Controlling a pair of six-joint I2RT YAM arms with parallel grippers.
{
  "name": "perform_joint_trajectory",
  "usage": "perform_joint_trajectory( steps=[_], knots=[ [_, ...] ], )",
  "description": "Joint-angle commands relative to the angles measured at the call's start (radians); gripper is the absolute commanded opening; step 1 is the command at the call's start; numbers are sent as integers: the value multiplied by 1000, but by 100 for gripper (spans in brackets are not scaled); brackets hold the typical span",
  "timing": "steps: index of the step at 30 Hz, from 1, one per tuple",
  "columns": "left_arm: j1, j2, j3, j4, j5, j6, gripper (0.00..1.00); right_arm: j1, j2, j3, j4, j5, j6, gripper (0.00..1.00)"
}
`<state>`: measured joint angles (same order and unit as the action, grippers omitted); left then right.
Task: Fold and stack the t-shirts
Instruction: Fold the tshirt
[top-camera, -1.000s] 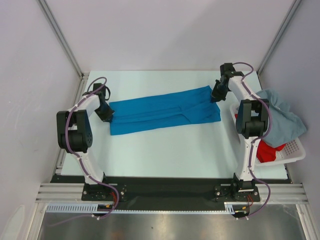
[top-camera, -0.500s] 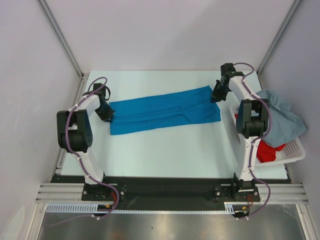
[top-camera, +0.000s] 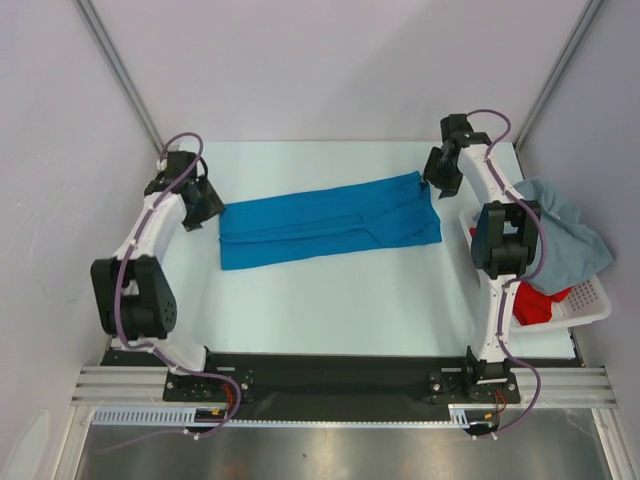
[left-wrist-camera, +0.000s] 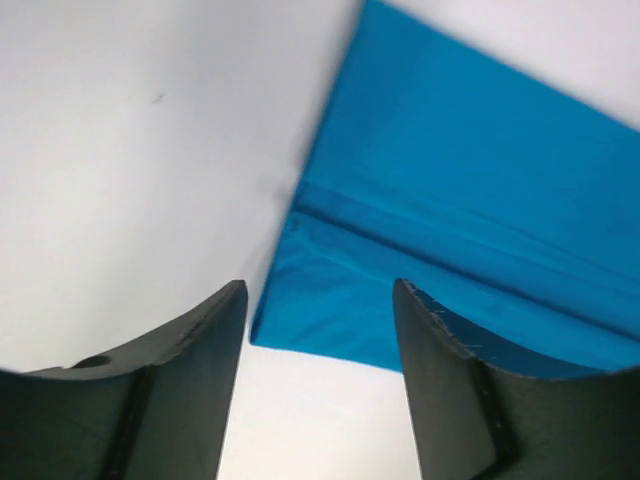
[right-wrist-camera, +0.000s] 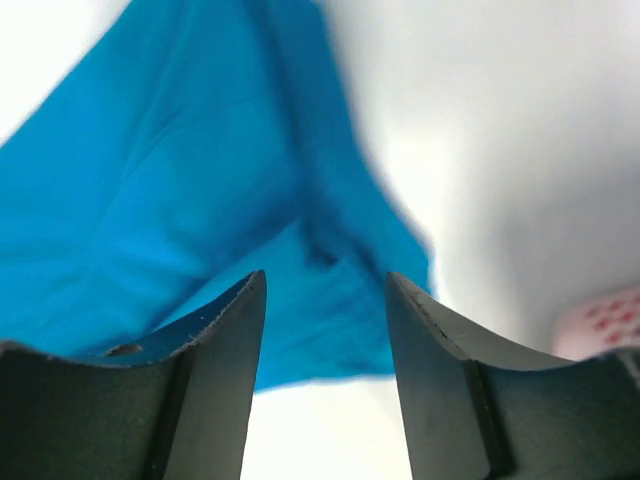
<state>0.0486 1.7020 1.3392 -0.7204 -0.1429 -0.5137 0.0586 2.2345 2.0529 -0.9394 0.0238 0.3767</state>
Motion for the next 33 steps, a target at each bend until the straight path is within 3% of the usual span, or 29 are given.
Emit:
perform_joint_trajectory(
  steps=[1, 3, 9, 17, 33],
  knots=[
    [-29, -178, -58, 74, 126, 69, 64, 99, -169, -87, -7, -4, 17, 57],
    [-41, -231, -148, 155, 271, 70, 55, 176, -231, -219, 62, -64, 63, 55],
    [-75, -191, -293, 253, 434, 35, 31, 351, -291, -444, 322, -87, 226, 37],
    [-75, -105, -334, 299, 454, 15, 26, 431, -248, -539, 482, -76, 245, 2],
    [-75, 2, -299, 250, 369, 17, 25, 428, -156, -534, 544, -98, 232, 0]
  ],
)
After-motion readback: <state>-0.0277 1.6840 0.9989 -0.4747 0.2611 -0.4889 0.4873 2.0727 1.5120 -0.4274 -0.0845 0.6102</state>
